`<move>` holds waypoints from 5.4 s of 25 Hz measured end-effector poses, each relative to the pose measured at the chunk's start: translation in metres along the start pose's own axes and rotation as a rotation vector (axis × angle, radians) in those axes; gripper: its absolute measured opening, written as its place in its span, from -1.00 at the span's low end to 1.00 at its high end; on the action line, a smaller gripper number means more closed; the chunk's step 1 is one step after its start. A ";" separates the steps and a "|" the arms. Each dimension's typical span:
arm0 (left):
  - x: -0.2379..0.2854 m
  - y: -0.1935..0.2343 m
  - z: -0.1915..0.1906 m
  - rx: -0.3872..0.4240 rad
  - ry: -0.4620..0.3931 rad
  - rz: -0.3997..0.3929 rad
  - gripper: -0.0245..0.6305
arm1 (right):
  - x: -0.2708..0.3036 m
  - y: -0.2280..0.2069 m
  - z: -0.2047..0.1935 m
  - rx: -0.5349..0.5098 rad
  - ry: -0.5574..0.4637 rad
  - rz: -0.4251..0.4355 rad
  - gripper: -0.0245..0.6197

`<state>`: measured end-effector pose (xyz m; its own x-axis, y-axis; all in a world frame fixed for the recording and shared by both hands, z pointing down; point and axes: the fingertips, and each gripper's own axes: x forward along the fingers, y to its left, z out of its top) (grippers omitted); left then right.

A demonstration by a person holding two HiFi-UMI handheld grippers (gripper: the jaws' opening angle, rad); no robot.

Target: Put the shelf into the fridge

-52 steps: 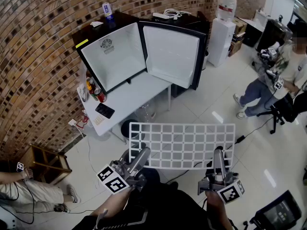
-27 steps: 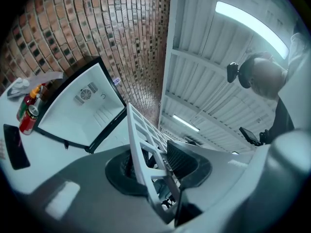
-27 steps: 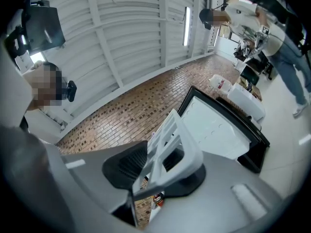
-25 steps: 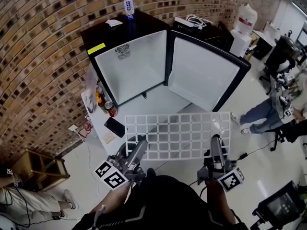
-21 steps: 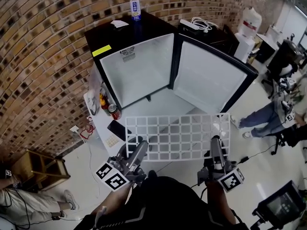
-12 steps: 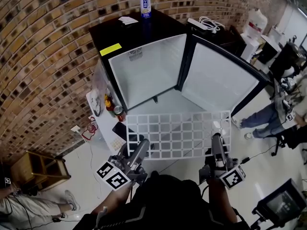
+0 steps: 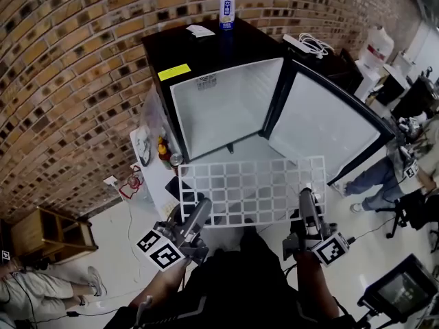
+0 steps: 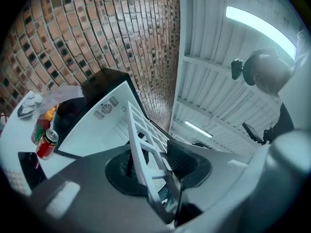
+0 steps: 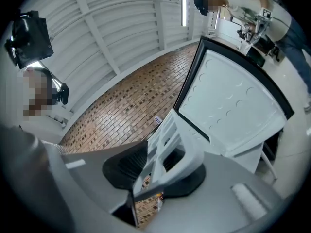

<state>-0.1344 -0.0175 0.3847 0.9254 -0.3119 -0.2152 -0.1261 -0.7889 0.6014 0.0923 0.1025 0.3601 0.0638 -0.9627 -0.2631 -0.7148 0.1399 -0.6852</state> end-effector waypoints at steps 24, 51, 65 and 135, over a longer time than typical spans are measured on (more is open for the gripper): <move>0.068 0.076 0.002 -0.013 -0.028 0.202 -0.58 | 0.122 -0.104 -0.004 0.081 0.188 0.048 -0.60; 0.088 0.146 -0.009 -0.065 -0.045 0.351 -0.57 | 0.201 -0.153 -0.044 0.143 0.339 0.104 -0.59; 0.107 0.182 -0.020 -0.127 -0.025 0.392 -0.57 | 0.226 -0.188 -0.056 0.151 0.401 0.059 -0.59; 0.123 0.225 -0.038 -0.285 -0.055 0.507 -0.60 | 0.263 -0.247 -0.082 0.253 0.406 -0.223 -0.59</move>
<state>-0.0351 -0.2133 0.5231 0.7538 -0.6462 0.1187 -0.4404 -0.3629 0.8212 0.2287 -0.2047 0.5160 -0.1155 -0.9808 0.1573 -0.5211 -0.0749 -0.8502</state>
